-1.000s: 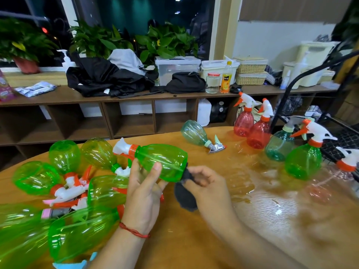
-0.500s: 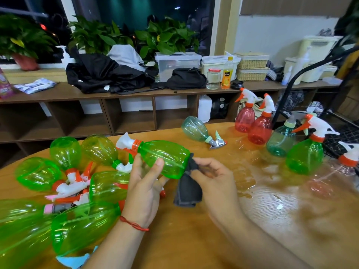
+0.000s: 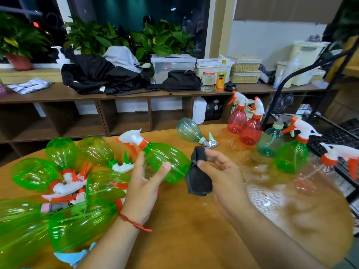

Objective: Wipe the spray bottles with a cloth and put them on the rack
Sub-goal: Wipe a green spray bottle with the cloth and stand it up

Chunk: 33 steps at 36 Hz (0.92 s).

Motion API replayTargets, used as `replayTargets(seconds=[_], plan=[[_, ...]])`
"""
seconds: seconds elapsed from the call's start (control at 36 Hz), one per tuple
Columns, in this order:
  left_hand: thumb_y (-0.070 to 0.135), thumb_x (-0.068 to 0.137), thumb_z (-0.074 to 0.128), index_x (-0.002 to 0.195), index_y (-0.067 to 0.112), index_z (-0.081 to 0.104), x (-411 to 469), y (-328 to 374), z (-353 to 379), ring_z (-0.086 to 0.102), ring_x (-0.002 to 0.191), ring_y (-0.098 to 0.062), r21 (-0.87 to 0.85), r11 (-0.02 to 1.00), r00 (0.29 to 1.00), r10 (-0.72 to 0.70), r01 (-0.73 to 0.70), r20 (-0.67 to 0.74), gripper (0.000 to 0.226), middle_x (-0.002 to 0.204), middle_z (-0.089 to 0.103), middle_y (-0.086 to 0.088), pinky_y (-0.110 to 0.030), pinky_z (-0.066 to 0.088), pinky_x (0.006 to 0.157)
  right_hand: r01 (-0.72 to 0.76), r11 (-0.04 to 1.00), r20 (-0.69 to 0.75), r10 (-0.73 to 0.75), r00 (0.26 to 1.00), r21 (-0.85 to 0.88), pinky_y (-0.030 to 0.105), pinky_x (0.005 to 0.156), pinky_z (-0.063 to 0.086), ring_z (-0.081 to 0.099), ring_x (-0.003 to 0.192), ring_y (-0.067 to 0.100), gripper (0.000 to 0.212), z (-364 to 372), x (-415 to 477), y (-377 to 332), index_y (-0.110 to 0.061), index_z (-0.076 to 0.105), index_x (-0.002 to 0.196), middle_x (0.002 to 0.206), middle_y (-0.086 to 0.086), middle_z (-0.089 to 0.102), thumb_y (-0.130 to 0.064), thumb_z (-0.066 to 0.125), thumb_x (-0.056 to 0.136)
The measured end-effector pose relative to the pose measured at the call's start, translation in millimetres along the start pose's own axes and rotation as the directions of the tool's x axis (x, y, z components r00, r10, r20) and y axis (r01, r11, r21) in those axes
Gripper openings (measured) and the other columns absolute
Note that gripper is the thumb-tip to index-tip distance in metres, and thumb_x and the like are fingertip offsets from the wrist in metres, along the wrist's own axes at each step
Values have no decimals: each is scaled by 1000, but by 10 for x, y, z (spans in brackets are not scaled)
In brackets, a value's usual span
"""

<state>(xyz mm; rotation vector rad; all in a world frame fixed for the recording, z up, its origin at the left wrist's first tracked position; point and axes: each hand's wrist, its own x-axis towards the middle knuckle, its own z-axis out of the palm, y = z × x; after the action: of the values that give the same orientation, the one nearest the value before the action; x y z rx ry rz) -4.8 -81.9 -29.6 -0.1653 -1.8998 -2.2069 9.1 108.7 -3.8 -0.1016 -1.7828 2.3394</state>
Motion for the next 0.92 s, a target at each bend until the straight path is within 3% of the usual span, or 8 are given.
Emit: replayTargets(seconds=[0.08, 0.17, 0.31, 0.39, 0.58, 0.72, 0.81, 0.92], plan=[[35, 90, 87, 147, 26, 57, -51, 36, 87, 69, 124, -16, 142, 989, 997, 36, -45, 65, 66, 133, 74, 5, -38, 58, 105, 8, 997, 31, -6, 1000, -72, 28, 60, 59, 76, 80, 13, 27, -144, -84, -118, -22, 78, 112, 99, -8, 80, -1, 72, 96], [53, 80, 90, 150, 37, 54, -116, 58, 216, 67, 128, -14, 223, 974, 991, 8, -38, 133, 80, 139, 70, 9, -44, 56, 107, 45, 988, 61, -36, 997, -146, 28, 74, 60, 76, 93, 12, 31, -282, -172, -189, -21, 77, 118, 107, -6, 81, -1, 74, 94], [45, 76, 92, 145, 44, 48, -289, 268, 523, 58, 114, 18, 343, 932, 984, 61, -117, 170, 82, 127, 63, 28, -3, 46, 90, 67, 978, 57, -56, 997, -198, 43, 79, 63, 74, 95, 14, 36, -492, -346, -337, -23, 75, 122, 108, -5, 81, -2, 77, 93], [45, 76, 92, 131, 49, 54, -349, 340, 714, 62, 114, 9, 346, 927, 976, 79, -147, 204, 67, 122, 65, 34, -9, 48, 89, 87, 974, 40, -81, 996, -210, 42, 76, 65, 76, 99, 14, 36, -644, -451, -432, -24, 75, 123, 109, -9, 80, -5, 78, 93], [60, 78, 85, 140, 64, 50, -566, 436, 1316, 55, 133, 0, 357, 898, 942, 147, -255, 303, 72, 144, 53, 21, -39, 51, 112, 189, 957, -91, -213, 973, -221, 21, 66, 60, 75, 99, 9, 38, -1147, -683, -686, -20, 76, 123, 111, -9, 80, -3, 81, 89], [39, 86, 85, 148, 60, 47, -697, 421, 1765, 52, 139, -6, 387, 871, 880, 99, -303, 465, 76, 153, 44, 12, -42, 48, 115, 208, 951, -217, -259, 941, -230, 14, 74, 56, 75, 93, 0, 37, -1619, -879, -804, -29, 77, 113, 102, -17, 81, -1, 81, 89], [34, 84, 87, 145, 53, 50, -784, 339, 2042, 58, 127, -3, 380, 874, 861, 81, -304, 502, 75, 142, 51, 12, -39, 53, 109, 177, 947, -270, -250, 930, -269, 21, 64, 59, 76, 89, 3, 36, -1894, -986, -821, -33, 78, 114, 102, -15, 81, -5, 80, 91], [41, 77, 87, 132, 66, 44, -856, 161, 2342, 59, 125, -7, 396, 872, 876, 71, -287, 476, 74, 139, 52, 15, -43, 55, 107, 166, 937, -311, -265, 913, -308, 29, 86, 62, 74, 100, -1, 38, -2165, -1005, -812, -33, 78, 114, 105, -21, 79, -2, 79, 92]])
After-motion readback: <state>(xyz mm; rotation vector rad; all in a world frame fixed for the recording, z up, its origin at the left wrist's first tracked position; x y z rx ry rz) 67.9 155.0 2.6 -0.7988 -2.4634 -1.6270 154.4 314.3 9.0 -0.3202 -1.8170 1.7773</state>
